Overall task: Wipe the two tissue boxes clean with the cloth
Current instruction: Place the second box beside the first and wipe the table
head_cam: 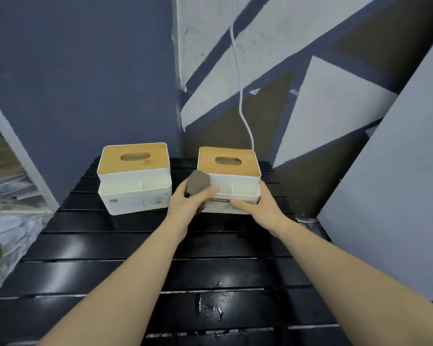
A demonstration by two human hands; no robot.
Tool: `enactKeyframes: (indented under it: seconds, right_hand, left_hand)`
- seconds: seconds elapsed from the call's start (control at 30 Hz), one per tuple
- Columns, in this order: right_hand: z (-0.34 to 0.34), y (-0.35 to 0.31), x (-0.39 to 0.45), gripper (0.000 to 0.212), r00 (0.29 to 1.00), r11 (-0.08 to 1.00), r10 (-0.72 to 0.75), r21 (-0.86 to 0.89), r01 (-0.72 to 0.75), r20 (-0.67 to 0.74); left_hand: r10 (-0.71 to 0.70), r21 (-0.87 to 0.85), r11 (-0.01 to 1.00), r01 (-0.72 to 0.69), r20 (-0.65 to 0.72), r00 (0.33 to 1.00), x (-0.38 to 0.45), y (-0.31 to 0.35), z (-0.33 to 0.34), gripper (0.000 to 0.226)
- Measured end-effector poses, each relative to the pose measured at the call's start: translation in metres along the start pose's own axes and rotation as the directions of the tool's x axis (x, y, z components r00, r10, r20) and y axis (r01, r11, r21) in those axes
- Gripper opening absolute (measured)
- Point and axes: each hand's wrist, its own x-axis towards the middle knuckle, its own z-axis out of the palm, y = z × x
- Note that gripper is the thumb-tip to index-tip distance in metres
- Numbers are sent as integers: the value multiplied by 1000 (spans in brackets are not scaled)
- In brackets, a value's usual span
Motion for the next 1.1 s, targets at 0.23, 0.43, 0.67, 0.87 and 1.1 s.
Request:
enactKeyframes:
  seconds: [0.23, 0.43, 0.67, 0.87, 1.1]
  right_hand:
    - [-9, -18, -30, 125, 950, 884, 300, -401, -243, 86]
    - [-16, -25, -157, 111, 940, 706, 331, -683, -189, 82]
    - [-26, -10, -261, 94, 906, 583, 417, -786, -204, 74]
    - [-27, -6, -277, 85, 908, 560, 408, -812, -164, 98]
    - [-26, -6, -278, 72, 902, 551, 420, -818, -165, 101]
  left_hand:
    - [-153, -676, 724, 137, 37, 988, -53, 18, -31, 76]
    - [-74, -536, 844, 22, -77, 994, -139, 9, -74, 60]
    - [95, 842, 537, 53, -123, 988, -169, -49, -20, 81]
    - [212, 952, 307, 9, -78, 974, -152, -66, 51, 83]
    - [393, 808, 230, -542, 432, 812, -185, -83, 91, 33]
